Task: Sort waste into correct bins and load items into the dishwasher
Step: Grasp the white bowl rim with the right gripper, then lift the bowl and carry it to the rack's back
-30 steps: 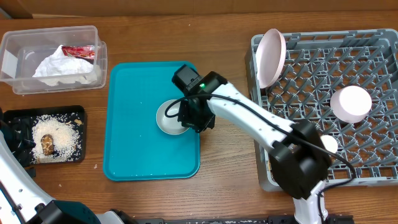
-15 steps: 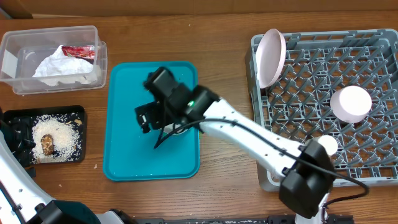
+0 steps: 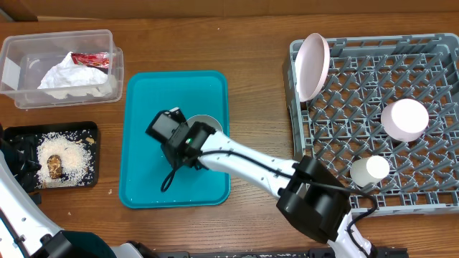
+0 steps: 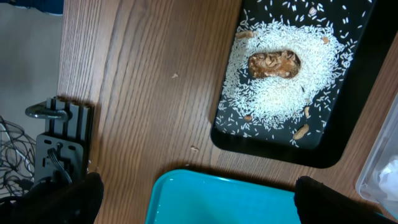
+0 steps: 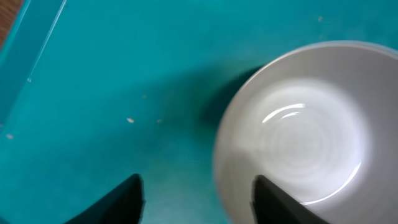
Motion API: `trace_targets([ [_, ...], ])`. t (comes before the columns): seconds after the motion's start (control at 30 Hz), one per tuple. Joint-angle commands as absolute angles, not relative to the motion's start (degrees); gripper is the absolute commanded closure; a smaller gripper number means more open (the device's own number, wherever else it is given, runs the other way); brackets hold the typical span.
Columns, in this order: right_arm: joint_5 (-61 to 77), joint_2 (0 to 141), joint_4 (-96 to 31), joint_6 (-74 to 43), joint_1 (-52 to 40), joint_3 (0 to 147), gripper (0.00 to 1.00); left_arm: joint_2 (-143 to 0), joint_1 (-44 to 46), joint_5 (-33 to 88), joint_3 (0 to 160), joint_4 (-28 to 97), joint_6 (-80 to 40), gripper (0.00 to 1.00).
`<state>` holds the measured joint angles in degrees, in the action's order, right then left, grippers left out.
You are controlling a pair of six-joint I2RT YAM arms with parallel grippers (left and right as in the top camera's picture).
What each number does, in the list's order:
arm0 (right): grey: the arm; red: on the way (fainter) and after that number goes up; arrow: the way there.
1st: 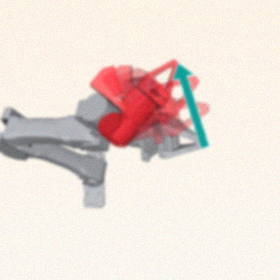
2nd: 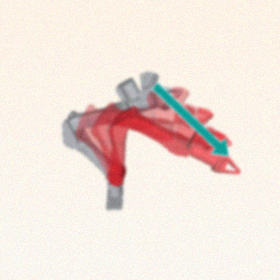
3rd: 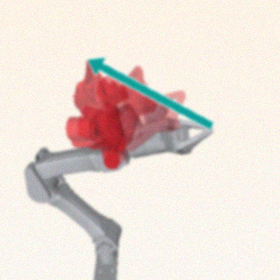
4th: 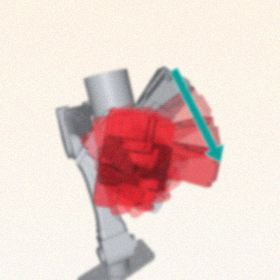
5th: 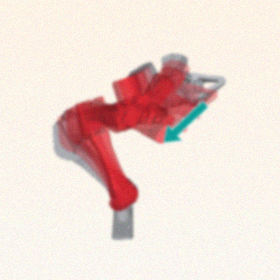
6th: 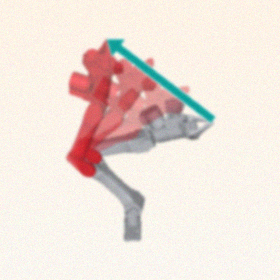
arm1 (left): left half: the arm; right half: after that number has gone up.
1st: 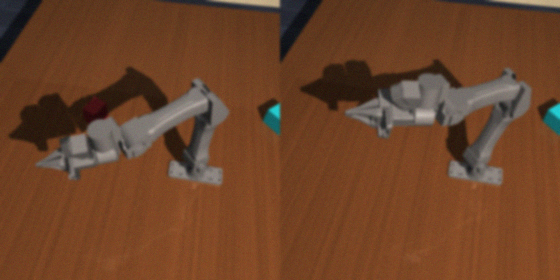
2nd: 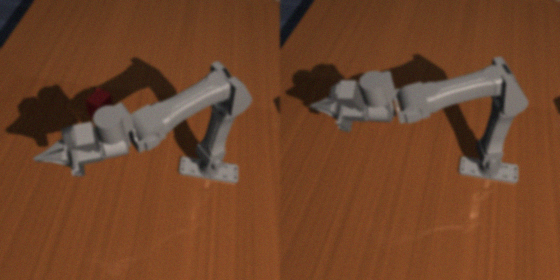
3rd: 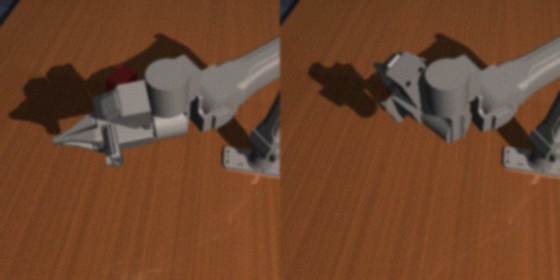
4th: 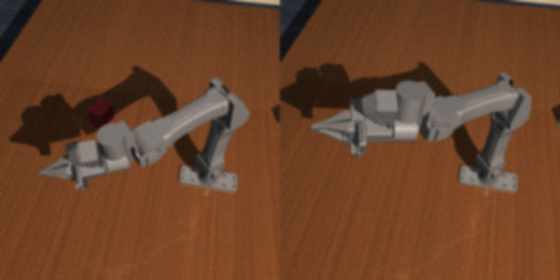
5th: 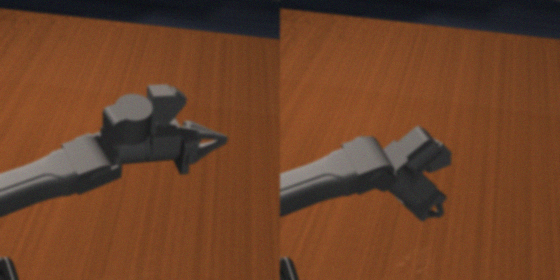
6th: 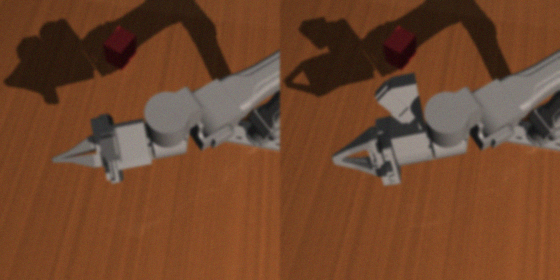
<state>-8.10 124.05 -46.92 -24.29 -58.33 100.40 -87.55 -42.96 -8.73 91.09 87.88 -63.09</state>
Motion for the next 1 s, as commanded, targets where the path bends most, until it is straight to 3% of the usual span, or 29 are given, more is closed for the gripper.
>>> trace_targets([
  [0.0, -11.31, 124.22, -46.46, -24.01, -59.7, 101.21, 0.46, -87.7, -43.11, -8.95, 90.85, 87.96, -64.1, 0.0],
  [0.3, -14.35, 127.96, -47.09, -25.76, -60.6, 101.21, 0.47, -87.7, -43.11, -8.95, 90.85, 87.96, -64.12, 0.0],
  [0.5, -14.09, 127.79, -47.18, -25.74, -60.71, 101.34, 0.56, -87.7, -43.11, -8.95, 90.85, 87.96, -64.12, 0.0],
  [0.63, -14.09, 126.72, -47.46, -25.76, -60.69, 101.34, 0.69, -87.7, -43.11, -8.95, 90.85, 87.96, -64.1, 0.0],
  [0.8, -14.09, 124.81, -47.42, -25.76, -60.69, 101.36, 0.73, -87.7, -43.11, -8.97, 90.85, 87.99, -64.1, 0.0],
  [0.87, -14.06, 124.11, -47.55, -26.24, -60.69, 101.36, 0.81, -87.7, -43.11, -8.95, 90.85, 87.99, -64.1, 0.0],
  [0.93, -13.98, 123.39, -47.86, -27.53, -60.62, 101.36, 0.96, -87.7, -43.11, -8.97, 90.85, 87.96, -64.1, 0.0],
  [0.97, -13.91, 123.13, -47.9, -27.51, -60.62, 101.36, 0.96, -87.7, -43.11, -8.95, 90.85, 87.96, -64.1, 0.0],
])
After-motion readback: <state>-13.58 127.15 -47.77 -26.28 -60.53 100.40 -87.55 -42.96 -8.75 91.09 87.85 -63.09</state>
